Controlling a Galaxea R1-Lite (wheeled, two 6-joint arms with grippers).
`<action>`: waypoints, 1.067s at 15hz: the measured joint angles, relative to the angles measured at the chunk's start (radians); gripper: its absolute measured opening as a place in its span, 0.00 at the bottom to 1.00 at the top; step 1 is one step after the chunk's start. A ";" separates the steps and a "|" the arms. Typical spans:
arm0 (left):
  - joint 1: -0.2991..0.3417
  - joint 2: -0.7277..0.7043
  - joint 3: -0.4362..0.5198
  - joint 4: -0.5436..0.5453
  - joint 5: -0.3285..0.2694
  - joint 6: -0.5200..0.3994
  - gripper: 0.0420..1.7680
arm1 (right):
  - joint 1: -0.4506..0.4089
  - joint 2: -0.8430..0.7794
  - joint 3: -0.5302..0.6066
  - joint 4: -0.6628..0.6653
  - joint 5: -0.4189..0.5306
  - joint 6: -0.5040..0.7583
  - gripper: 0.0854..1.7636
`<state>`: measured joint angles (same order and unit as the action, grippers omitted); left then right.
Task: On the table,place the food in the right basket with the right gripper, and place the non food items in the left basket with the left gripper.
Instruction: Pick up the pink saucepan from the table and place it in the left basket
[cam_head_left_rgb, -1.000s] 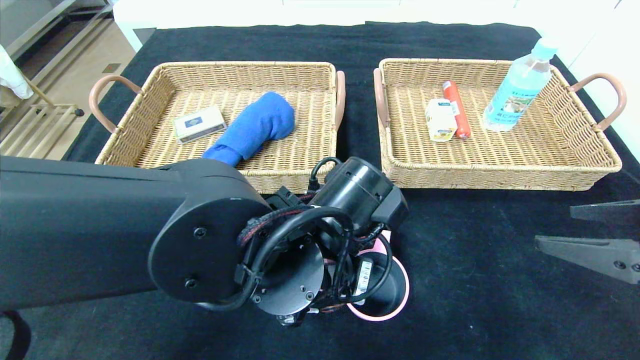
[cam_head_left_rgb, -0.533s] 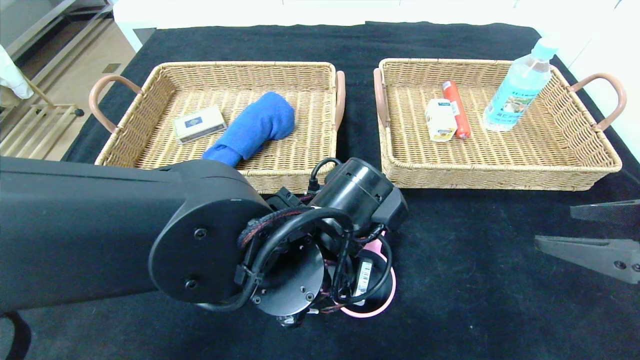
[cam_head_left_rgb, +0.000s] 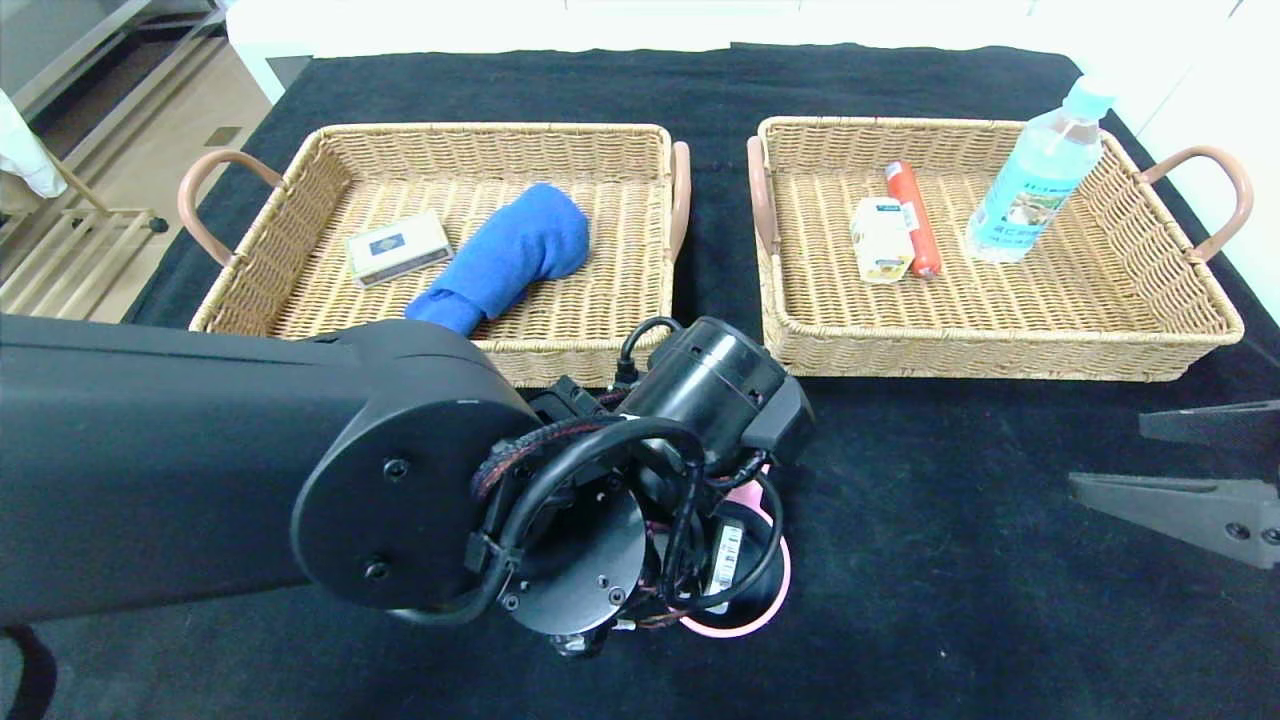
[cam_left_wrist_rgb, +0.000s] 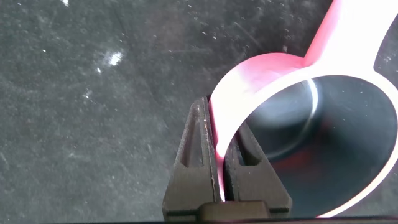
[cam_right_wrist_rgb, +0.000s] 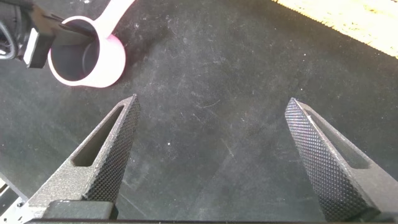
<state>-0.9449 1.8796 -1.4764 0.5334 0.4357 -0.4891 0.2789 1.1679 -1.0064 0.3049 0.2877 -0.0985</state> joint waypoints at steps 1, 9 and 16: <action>-0.003 -0.004 0.000 0.000 0.001 0.001 0.08 | 0.000 0.000 0.000 0.000 0.000 0.000 0.97; -0.004 -0.113 -0.005 0.006 0.002 0.027 0.08 | 0.000 -0.001 -0.001 -0.003 0.000 0.001 0.97; 0.066 -0.237 -0.064 0.002 0.005 0.127 0.08 | 0.000 -0.002 0.000 -0.003 0.000 0.001 0.97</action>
<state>-0.8787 1.6428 -1.5404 0.5353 0.4406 -0.3626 0.2789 1.1655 -1.0060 0.3019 0.2881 -0.0974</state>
